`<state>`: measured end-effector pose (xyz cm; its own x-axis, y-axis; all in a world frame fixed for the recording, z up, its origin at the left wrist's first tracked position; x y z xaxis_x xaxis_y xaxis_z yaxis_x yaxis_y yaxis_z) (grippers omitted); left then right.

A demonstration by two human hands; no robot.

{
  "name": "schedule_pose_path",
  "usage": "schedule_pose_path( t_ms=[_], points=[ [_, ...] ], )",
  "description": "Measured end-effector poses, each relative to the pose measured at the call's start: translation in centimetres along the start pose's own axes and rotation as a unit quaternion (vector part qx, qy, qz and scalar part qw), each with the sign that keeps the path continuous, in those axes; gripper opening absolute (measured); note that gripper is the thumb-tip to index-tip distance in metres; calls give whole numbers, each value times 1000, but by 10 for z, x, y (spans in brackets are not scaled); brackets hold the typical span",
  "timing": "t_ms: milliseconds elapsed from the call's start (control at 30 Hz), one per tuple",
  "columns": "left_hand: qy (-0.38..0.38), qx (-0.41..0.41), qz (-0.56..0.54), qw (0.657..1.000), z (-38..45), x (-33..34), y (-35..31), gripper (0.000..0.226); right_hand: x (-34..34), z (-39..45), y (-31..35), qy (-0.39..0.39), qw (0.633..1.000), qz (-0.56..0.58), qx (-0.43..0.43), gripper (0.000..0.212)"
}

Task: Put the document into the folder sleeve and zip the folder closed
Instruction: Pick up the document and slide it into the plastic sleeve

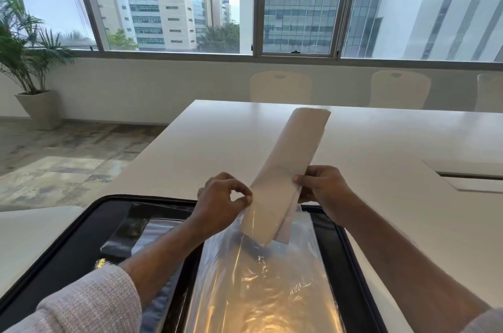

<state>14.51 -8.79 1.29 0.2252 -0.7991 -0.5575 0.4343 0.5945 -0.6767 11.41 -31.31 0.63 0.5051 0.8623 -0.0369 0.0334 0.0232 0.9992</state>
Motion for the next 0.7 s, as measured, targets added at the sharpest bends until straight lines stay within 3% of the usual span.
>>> schedule_pose_path(
  t_ms=[200,400,600,700],
  points=[
    [41,-36,-31,998,-2,11,4,13,-8,4,15,19,998,-50,-38,8],
    [59,-79,-90,991,-3,14,9,8,-19,11,8,-21,998,58,19,13],
    [99,-115,-162,975,-6,20,12,8,9,-12,7,117,992,-41,18,20],
    [96,-117,-155,976,-6,23,10,7,18,-22,15,126,985,-120,-18,16]
  ],
)
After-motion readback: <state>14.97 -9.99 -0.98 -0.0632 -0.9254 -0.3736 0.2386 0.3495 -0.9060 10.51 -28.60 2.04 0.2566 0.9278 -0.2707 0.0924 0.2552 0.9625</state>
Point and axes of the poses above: each hand's wrist, its own z-axis towards the middle knuckle, its own x-axis out of the palm, y = z × x, the point moved 10 cm from there along z, towards the middle knuckle, and after that the axes turned 15 degrees about -y, right-handed, at the moved point
